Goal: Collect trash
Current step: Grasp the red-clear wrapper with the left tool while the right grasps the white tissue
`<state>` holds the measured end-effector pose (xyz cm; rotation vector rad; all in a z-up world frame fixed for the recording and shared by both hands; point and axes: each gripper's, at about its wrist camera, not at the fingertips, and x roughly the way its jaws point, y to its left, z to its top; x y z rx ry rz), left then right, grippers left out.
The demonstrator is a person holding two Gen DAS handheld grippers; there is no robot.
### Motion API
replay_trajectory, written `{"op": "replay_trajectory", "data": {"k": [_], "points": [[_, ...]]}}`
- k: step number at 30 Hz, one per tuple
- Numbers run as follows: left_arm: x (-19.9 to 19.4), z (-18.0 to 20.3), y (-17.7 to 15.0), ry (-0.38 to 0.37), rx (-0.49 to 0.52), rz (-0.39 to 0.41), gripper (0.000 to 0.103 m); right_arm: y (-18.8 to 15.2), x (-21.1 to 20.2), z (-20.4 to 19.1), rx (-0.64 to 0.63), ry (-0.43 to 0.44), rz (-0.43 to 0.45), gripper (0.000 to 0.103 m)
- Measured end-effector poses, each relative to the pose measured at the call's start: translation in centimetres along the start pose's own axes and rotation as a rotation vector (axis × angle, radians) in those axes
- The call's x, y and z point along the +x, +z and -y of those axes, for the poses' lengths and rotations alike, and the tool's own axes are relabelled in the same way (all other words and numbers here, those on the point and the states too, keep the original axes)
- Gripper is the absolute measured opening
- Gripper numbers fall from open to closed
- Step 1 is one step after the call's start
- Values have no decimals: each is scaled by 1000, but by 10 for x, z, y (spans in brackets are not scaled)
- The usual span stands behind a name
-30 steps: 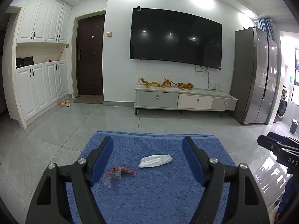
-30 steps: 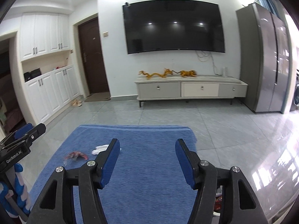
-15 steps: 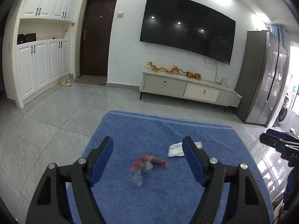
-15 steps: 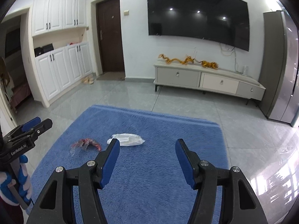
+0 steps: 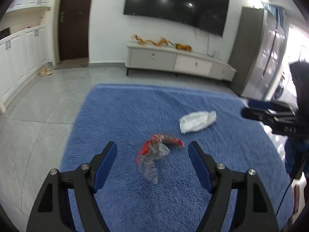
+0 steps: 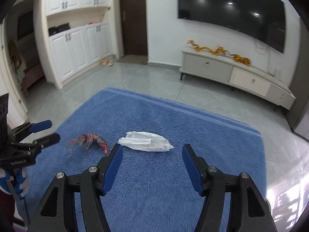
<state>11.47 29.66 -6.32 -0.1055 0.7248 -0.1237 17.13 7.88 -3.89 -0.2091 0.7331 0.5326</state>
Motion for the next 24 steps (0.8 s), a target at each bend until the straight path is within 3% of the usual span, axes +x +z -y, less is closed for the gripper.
{"op": "replay_trajectory", "data": {"k": [7, 13, 17, 21, 23, 24], "points": [[40, -7, 5, -10, -11, -72, 73, 9, 64, 1, -74, 76, -67, 62], [66, -8, 4, -43, -18, -127, 62, 17, 98, 7, -113, 108, -96, 62], [76, -6, -1, -64, -30, -152, 44, 15, 119, 7, -142, 131, -129, 63], [76, -4, -1, -34, -27, -154, 25, 7, 128, 9, -155, 143, -161, 62], [75, -2, -1, -8, -31, -154, 19, 4, 127, 11, -150, 151, -161, 41], [74, -2, -1, 1, -33, -150, 17, 1, 126, 12, -146, 150, -162, 36]]}}
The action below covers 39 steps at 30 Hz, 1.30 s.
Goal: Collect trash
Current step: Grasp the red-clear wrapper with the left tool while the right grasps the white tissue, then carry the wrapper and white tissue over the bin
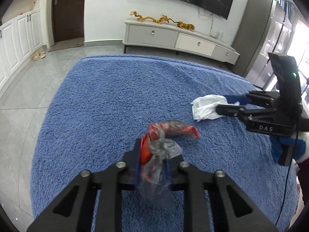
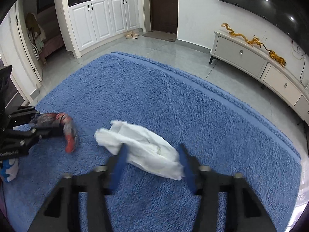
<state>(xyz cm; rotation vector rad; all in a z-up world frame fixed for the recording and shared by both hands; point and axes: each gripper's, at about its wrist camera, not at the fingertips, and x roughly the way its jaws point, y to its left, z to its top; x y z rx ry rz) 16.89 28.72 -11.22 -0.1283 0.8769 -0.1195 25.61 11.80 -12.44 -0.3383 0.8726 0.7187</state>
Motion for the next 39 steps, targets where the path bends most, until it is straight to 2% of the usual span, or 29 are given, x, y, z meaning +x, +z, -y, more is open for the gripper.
{"op": "replay_trajectory", "data": {"k": [2, 5, 13, 21, 32, 39], "points": [[-5, 1, -1, 8, -11, 9, 15, -6, -5, -1, 2, -7, 6, 18], [-18, 5, -5, 17, -18, 26, 14, -12, -16, -3, 17, 2, 22, 9], [-67, 27, -18, 69, 0, 105, 13, -39, -72, -14, 69, -6, 96, 7], [-115, 67, -32, 140, 57, 188, 13, -70, -150, -17, 141, -40, 201, 7], [-160, 116, -45, 142, 124, 258, 13, -120, -231, 0, 243, -151, 297, 7], [-169, 154, -40, 132, 183, 278, 13, -155, -270, 19, 323, -212, 343, 7]]}}
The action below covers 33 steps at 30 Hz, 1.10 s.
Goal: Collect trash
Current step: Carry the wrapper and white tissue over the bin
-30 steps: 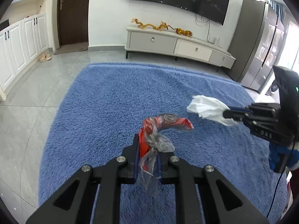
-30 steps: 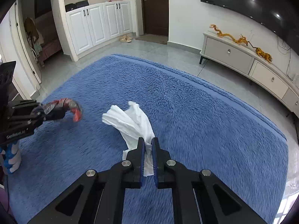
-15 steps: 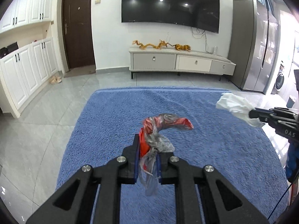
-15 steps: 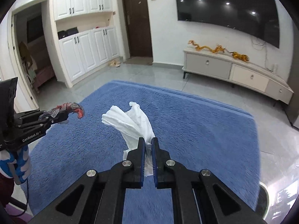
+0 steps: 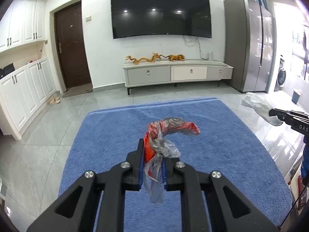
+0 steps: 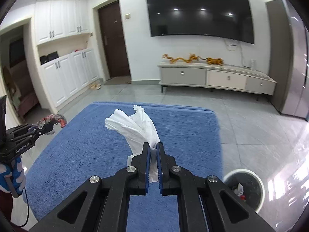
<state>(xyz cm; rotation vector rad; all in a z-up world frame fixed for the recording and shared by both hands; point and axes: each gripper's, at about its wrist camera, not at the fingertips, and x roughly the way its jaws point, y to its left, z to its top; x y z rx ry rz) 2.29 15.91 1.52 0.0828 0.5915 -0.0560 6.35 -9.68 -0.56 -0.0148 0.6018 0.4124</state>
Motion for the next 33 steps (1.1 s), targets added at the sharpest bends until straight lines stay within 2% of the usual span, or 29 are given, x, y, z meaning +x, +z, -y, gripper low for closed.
{"op": "replay_trajectory", "data": {"k": [8, 13, 17, 21, 26, 30, 33], "points": [[14, 56, 21, -49, 90, -10, 13, -15, -30, 55, 125, -105, 38, 7], [39, 107, 38, -107, 163, -35, 13, -22, -37, 91, 202, -216, 41, 7], [69, 152, 58, -191, 201, -71, 13, -26, -37, 120, 266, -287, 38, 7], [105, 205, 75, -315, 221, -131, 13, -32, -35, 157, 356, -367, 26, 7], [159, 280, 79, -473, 252, -255, 13, -50, -26, 202, 457, -453, -25, 7], [193, 330, 71, -544, 282, -339, 13, -71, -5, 235, 553, -497, -87, 7], [219, 357, 61, -564, 279, -393, 14, -90, 10, 254, 619, -524, -129, 7]]}}
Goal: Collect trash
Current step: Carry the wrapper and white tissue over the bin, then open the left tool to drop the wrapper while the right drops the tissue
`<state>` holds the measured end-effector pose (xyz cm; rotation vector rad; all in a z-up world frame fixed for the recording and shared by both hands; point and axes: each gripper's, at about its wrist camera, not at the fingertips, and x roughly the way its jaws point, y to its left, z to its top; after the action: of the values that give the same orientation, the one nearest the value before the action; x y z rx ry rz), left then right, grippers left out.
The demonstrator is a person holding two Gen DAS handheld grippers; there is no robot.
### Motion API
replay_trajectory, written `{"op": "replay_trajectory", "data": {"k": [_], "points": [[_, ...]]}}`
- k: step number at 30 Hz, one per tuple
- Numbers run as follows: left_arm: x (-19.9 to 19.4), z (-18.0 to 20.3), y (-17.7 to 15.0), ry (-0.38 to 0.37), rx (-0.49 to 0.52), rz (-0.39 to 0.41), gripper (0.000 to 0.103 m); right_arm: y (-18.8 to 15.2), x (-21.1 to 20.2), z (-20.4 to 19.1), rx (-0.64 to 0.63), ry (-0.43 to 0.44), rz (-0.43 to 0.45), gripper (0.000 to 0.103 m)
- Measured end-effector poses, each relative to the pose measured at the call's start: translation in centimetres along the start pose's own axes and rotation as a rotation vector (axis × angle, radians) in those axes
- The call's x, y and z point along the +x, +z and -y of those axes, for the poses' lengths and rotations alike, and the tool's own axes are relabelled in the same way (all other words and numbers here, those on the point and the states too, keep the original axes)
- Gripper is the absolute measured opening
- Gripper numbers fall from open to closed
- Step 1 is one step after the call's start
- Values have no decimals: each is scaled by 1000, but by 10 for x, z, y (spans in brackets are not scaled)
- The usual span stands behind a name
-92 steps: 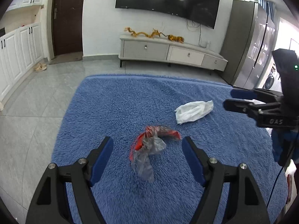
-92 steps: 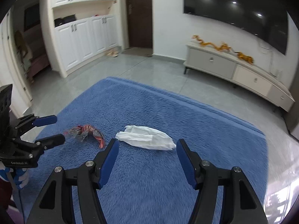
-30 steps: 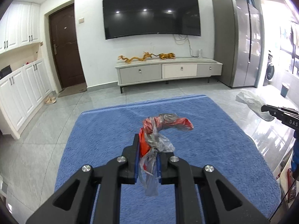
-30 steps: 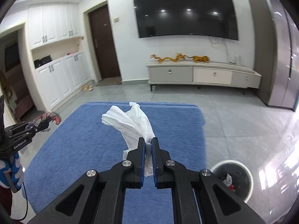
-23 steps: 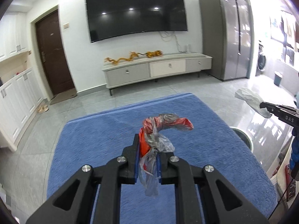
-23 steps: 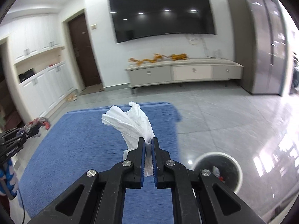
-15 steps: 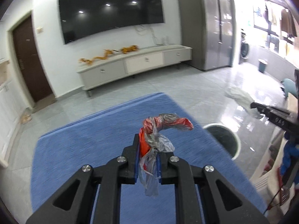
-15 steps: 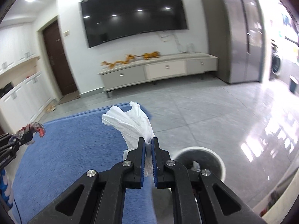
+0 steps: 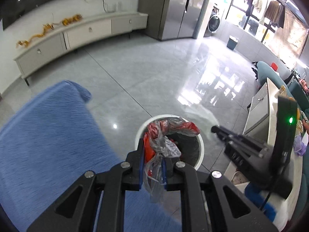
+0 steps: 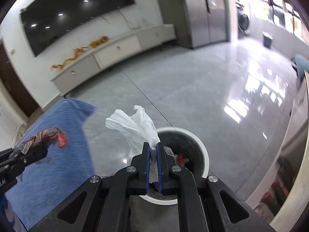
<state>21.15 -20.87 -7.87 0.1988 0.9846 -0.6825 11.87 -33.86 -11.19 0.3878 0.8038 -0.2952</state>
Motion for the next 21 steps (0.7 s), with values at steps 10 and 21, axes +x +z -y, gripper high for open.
{"op": "replay_trajectory", "data": {"k": [10, 21], "points": [[80, -7, 10, -21, -106, -127, 14, -5, 50, 27, 97, -77, -71, 7], [104, -18, 32, -139, -189, -176, 33, -1, 75, 30, 106, -89, -114, 22]]}}
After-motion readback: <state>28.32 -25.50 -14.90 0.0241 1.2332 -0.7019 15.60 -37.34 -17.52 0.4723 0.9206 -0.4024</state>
